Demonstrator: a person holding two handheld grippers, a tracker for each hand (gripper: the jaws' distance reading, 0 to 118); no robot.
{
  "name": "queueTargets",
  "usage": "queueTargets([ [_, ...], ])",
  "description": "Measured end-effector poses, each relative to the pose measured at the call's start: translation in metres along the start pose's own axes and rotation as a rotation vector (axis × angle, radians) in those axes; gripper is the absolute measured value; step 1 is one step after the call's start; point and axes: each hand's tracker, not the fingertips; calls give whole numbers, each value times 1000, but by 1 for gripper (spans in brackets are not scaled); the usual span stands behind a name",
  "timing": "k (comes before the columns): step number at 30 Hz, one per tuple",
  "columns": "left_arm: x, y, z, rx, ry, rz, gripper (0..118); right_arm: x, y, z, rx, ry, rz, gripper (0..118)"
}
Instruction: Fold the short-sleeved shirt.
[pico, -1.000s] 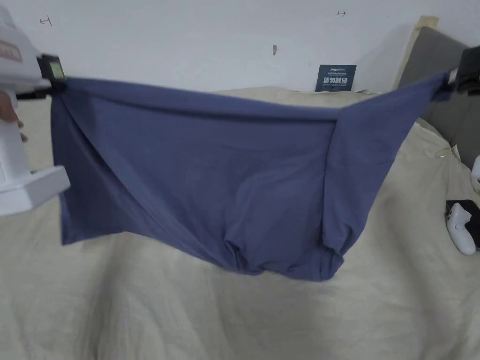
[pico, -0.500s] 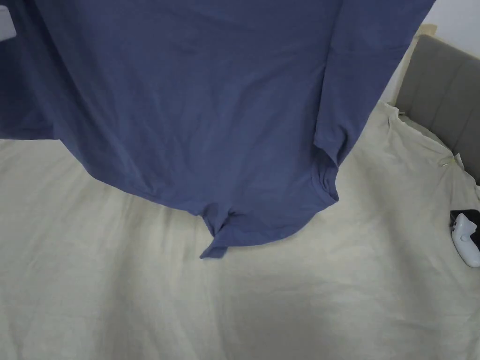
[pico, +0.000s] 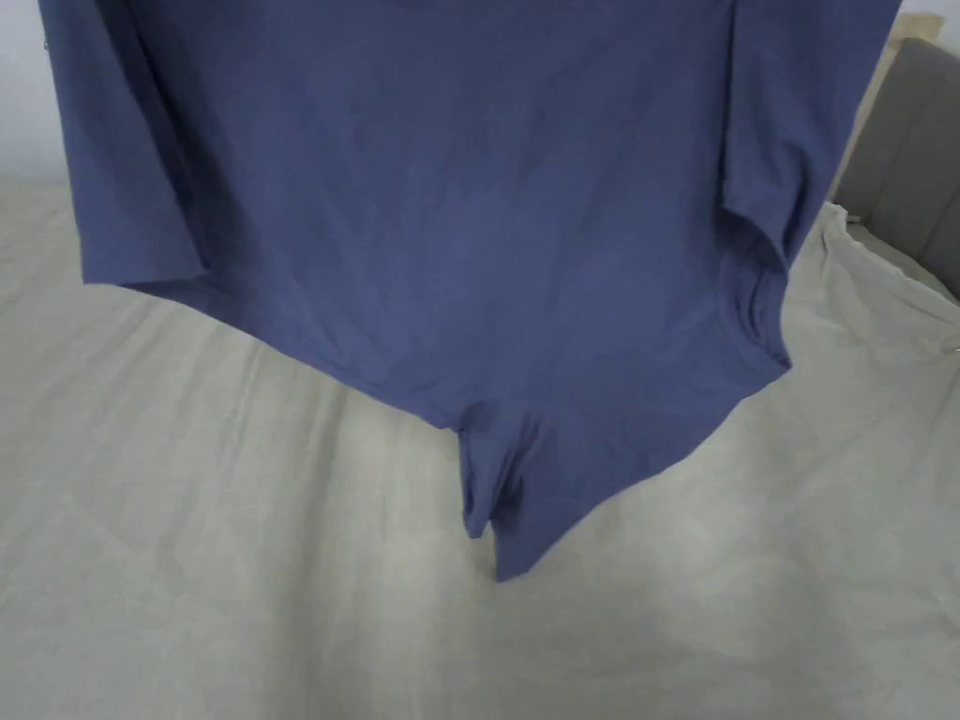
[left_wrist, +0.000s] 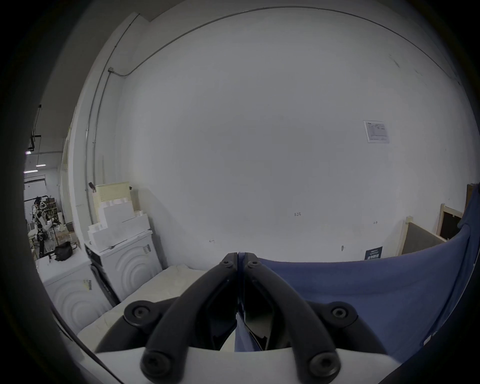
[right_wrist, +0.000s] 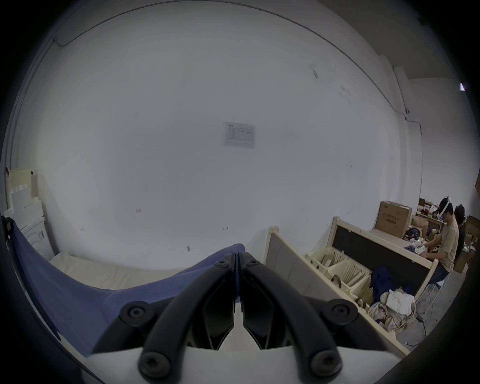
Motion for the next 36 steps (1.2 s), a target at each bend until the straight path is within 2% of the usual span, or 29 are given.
queueTargets([
  [7,44,8,-70,56,-40,50,0,-7,32,-47,119,-113,47,1],
  [12,80,7,-95,131,-56,61,0,-11,46,-67,203,-194,-6,1],
  [16,96,-9,-115,178,-94,35,0,-7,42,-72,307,-201,-60,1],
  [20,101,-41,-141,166,-121,54,0,-7,15,-88,319,-208,-31,1],
  [23,108,-86,-158,101,-140,22,0,-6,-21,-109,222,-147,-42,1],
  [28,126,-186,-173,-89,-172,-131,0,-11,-110,-143,9,-86,-75,1],
  [32,133,-278,-161,-270,-206,-209,0,-23,-199,-156,-155,-46,-21,1],
  [36,128,-355,-136,-415,-227,-235,0,-30,-286,-153,-328,-14,-53,1],
])
